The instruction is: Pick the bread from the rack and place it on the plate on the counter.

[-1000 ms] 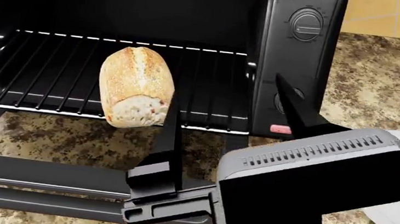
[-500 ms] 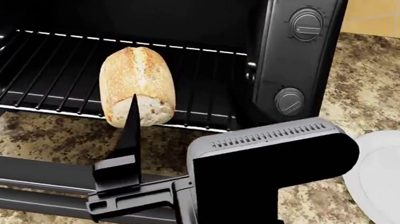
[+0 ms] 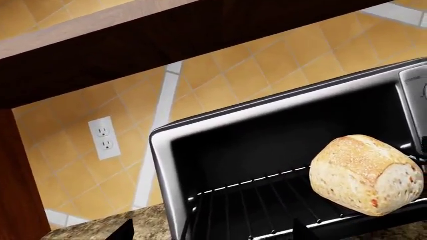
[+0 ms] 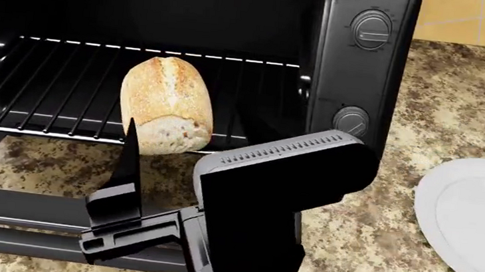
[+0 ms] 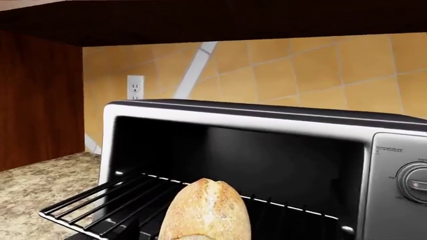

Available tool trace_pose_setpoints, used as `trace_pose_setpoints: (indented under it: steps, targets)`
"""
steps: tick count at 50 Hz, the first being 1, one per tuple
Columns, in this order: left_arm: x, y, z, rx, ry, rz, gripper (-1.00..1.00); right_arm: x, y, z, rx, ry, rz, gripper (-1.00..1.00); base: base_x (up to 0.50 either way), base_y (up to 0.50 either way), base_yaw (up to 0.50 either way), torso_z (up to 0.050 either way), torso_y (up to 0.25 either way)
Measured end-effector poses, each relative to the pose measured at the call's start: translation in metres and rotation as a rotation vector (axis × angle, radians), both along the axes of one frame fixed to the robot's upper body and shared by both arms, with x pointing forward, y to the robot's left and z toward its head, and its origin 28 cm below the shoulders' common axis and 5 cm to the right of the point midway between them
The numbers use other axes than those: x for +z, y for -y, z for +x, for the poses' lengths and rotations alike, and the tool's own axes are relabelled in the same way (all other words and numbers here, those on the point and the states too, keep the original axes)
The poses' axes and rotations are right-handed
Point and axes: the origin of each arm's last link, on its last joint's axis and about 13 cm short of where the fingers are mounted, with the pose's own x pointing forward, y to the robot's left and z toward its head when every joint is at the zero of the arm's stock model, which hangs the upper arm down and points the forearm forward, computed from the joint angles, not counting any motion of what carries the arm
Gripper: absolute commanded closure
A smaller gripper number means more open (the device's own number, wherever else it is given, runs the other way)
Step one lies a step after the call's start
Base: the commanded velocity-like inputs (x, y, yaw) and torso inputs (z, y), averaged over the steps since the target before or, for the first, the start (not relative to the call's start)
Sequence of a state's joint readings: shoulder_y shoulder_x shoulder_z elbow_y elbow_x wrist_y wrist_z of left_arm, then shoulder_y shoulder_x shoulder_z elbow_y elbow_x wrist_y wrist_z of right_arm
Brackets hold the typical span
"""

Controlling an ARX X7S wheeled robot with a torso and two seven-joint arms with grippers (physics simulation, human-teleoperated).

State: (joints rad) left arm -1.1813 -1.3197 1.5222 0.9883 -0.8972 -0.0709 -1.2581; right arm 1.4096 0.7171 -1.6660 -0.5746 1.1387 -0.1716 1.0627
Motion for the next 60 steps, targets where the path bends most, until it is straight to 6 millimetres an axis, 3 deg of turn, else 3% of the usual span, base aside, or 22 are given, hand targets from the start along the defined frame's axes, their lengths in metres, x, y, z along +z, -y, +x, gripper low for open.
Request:
trace_pose_setpoints:
  steps: [60]
  targets:
    - [-0.005,0.000,-0.004,-0.027,-0.022,-0.008,-1.00,-0.004,-0.018,0.038,0.038,-0.109,-0.078,-1.00,0.00,0.00,0.00,0.000,0.000]
